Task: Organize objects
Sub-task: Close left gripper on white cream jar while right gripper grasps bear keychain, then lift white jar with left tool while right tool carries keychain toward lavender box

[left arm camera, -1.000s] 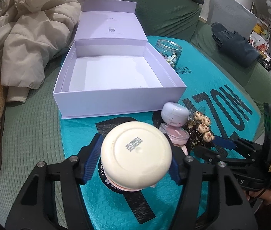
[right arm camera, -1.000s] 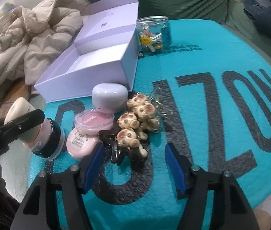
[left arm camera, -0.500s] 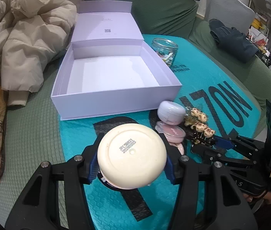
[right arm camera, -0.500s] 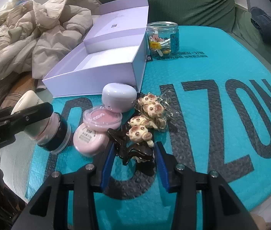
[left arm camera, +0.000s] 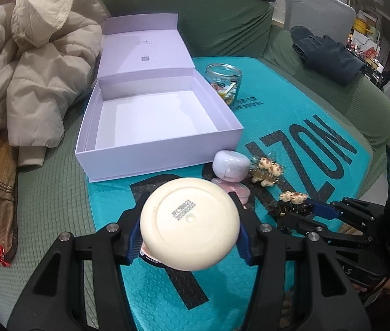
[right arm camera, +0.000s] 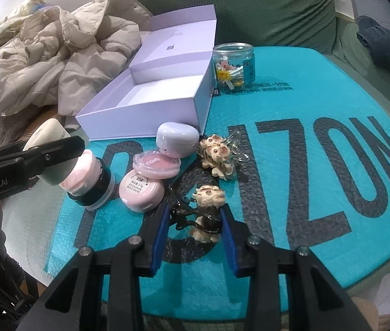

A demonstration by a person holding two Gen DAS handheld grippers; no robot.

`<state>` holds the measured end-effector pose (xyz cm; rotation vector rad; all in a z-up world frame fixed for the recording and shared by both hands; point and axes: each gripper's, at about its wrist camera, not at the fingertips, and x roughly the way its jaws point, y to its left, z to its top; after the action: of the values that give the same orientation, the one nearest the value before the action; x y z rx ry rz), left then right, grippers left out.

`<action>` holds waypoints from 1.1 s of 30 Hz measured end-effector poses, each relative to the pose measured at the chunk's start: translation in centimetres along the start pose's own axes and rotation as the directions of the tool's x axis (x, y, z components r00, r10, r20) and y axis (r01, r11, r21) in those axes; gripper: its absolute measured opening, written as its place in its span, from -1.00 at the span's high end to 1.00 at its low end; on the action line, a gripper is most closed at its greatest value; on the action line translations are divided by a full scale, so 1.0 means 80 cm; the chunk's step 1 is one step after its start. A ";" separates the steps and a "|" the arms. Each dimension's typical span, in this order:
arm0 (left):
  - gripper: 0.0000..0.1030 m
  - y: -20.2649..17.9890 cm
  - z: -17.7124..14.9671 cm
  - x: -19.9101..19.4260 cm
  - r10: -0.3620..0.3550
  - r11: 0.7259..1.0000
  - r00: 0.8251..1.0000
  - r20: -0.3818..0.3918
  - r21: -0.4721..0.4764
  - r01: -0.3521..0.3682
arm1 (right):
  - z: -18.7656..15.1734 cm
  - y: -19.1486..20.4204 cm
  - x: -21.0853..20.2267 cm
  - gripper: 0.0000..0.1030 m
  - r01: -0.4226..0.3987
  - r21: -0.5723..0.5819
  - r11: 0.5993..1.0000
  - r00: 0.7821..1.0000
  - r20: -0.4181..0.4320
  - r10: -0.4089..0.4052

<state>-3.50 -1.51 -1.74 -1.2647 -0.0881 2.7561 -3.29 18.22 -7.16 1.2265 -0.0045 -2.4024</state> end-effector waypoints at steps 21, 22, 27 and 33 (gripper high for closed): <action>-0.02 -0.033 0.046 -0.012 0.016 0.996 1.000 0.017 0.084 -0.017 | 0.017 0.005 -0.046 0.29 -0.008 -0.053 0.999 0.996 0.087 0.013; -0.02 -0.034 0.049 -0.010 0.016 0.996 1.000 0.017 0.089 -0.017 | 0.019 0.006 -0.046 0.29 -0.010 -0.058 0.998 0.996 0.088 0.015; -0.02 -0.036 0.067 0.002 0.004 0.994 1.000 0.008 0.107 -0.005 | 0.032 0.005 -0.044 0.29 -0.014 -0.070 0.997 0.996 0.091 0.020; -0.02 -0.029 0.085 0.017 -0.003 0.993 1.000 0.000 0.121 0.003 | 0.057 0.005 -0.036 0.29 -0.015 -0.098 0.995 0.997 0.079 0.023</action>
<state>-9.40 0.93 1.88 -1.2319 0.0762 2.7127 -5.20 18.04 -2.12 1.0818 0.0750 -2.4042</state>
